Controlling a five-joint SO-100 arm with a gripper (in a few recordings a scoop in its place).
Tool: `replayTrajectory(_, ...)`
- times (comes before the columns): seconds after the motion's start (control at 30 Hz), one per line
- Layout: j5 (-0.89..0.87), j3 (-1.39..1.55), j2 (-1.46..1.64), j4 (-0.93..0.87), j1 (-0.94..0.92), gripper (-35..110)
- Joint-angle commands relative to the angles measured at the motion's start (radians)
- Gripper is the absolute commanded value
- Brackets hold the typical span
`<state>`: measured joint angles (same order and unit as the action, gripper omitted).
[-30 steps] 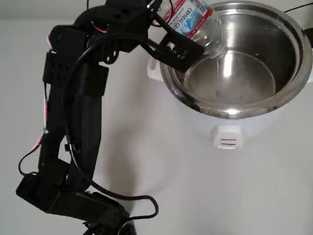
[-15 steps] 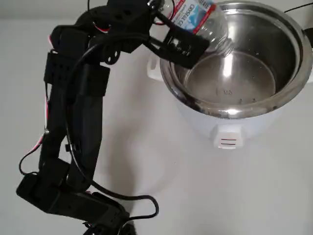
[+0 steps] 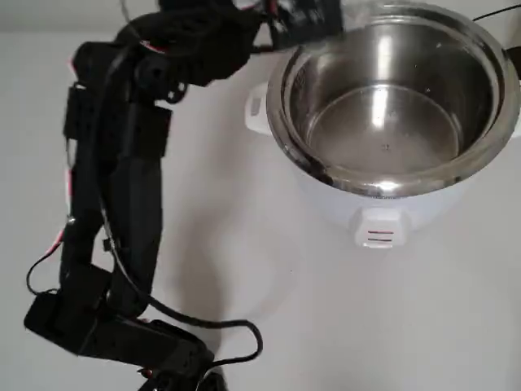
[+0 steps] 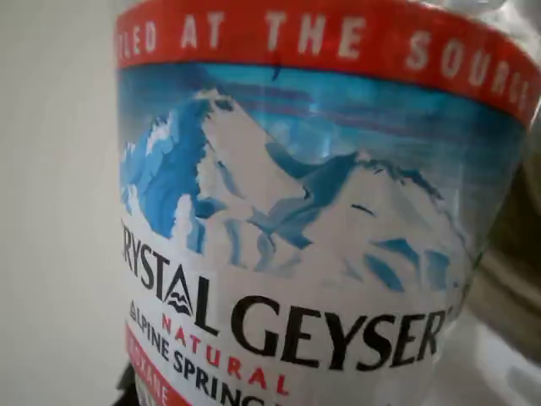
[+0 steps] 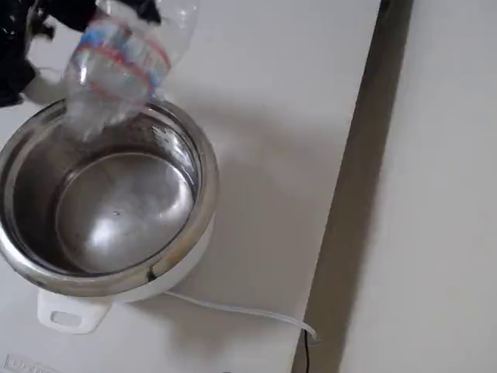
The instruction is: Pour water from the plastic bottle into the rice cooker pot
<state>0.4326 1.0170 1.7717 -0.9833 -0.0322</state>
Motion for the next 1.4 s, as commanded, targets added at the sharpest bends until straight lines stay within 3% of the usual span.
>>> replayTrajectory(0.0, 0.356, -0.02, 0.239, -0.017, 0.089, 14)
replayTrajectory(0.23, 0.67, 0.296, 0.503, 0.117, 0.107, 14)
replayTrajectory(0.4, 0.91, 0.946, 0.839, 0.511, 0.138, 15)
replayTrajectory(0.67, 1.043, 1.736, 1.045, 1.042, 0.222, 15)
replayTrajectory(0.83, 1.052, 1.913, 0.779, 1.43, 0.249, 15)
replayTrajectory(1.07, 1.045, 1.802, 0.092, 2.068, 0.238, 15)
replayTrajectory(1.37, 1.066, 1.489, -0.534, 2.454, 0.224, 16)
